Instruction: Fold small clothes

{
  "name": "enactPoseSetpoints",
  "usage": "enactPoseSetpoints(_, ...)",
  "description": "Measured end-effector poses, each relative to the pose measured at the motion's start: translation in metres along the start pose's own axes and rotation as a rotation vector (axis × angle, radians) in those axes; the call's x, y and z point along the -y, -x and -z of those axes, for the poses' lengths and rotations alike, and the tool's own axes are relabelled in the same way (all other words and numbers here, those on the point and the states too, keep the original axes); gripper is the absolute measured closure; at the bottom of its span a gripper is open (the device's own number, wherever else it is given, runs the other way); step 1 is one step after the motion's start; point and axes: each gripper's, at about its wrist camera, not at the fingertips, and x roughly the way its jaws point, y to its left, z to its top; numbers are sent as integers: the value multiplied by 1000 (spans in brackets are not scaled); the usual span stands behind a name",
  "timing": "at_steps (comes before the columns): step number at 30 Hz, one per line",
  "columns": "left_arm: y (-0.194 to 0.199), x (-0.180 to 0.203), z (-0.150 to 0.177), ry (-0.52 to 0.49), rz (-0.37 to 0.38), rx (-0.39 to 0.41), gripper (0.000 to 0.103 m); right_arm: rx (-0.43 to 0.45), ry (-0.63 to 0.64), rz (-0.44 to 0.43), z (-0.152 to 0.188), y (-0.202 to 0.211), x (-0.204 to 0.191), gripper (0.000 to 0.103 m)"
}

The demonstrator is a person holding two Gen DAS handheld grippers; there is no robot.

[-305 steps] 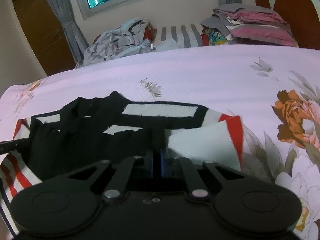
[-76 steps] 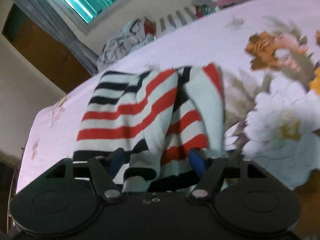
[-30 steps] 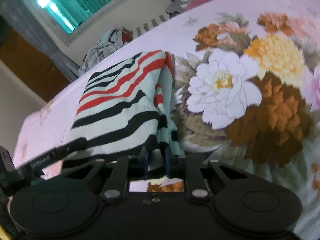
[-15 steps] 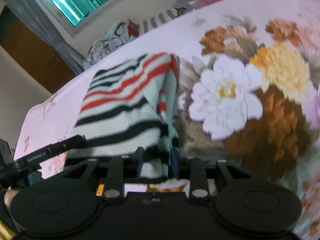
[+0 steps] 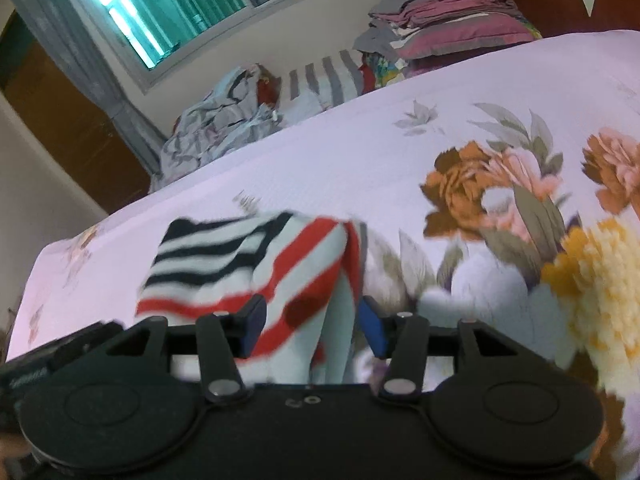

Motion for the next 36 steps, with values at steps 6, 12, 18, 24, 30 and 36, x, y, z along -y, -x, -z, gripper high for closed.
enactPoseSetpoints(6,-25,0,-13,-15,-12,-13,32,4,-31,38,-11,-33,1,51)
enactPoseSetpoints(12,-60,-7,-19,19,17,-35,32,28,-33,51,-13,-50,-5,71)
enactPoseSetpoints(18,-83,-22,-5,43,31,-74,32,82,-17,95,-8,-50,-5,94)
enactPoseSetpoints(24,-83,-20,-1,12,39,-55,32,106,-61,139,5,-57,6,95)
enactPoseSetpoints(30,-72,-22,-2,15,25,-43,32,92,-59,153,2,-53,3,86)
enactPoseSetpoints(36,-39,-23,2,17,32,-7,32,156,5,125,3,-11,-13,81)
